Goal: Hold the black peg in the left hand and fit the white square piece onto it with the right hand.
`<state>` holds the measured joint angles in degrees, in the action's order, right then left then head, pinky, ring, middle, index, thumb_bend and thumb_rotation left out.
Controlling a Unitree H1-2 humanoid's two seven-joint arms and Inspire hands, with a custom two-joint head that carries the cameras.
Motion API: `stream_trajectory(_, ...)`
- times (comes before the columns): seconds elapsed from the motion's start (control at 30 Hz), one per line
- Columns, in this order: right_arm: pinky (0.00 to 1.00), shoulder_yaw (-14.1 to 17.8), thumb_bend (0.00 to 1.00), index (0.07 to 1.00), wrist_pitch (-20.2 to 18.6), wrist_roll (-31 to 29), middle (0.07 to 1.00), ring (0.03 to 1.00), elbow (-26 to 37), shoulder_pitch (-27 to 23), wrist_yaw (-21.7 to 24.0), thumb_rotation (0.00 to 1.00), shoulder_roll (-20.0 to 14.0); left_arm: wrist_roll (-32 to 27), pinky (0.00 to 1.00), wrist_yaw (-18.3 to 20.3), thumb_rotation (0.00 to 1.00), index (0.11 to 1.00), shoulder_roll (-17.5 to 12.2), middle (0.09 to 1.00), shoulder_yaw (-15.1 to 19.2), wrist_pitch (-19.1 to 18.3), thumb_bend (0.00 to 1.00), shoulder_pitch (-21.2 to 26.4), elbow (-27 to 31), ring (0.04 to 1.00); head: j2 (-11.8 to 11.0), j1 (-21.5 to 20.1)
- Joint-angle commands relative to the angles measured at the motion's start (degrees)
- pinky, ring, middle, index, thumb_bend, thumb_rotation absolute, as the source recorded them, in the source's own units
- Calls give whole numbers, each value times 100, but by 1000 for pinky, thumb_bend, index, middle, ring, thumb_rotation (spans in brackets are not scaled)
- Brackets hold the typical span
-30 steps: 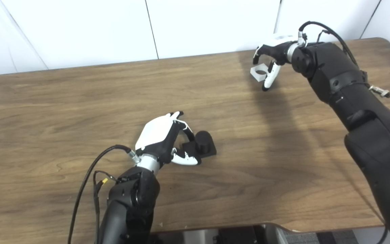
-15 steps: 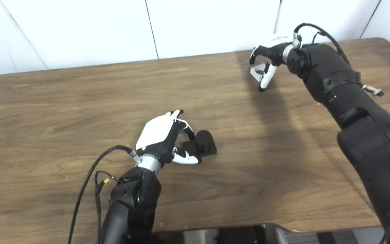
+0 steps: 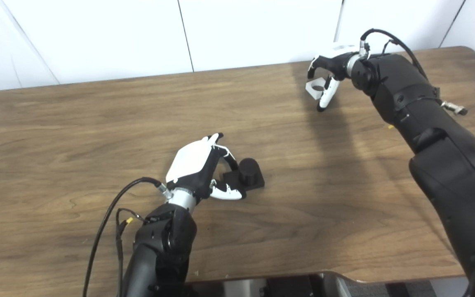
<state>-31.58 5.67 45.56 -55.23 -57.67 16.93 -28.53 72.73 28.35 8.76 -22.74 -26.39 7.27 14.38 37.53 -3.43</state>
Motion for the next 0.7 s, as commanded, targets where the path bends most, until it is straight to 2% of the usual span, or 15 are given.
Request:
stream_trajectory(0.0,1000,7,848,780,100,20,960,1000,-20,-439,-150,226,-83,101,1000,-48,47,482,177,987,-13,-46,523,-18,-166,1000,8,-3)
stream_trajectory(0.67,1000,-6,837,767,75,4,961,1000,-106,-441,-199,194,-181,41,1000,-27,46,481,146,986,0,-46,522,-1,-152,1000,12,-64)
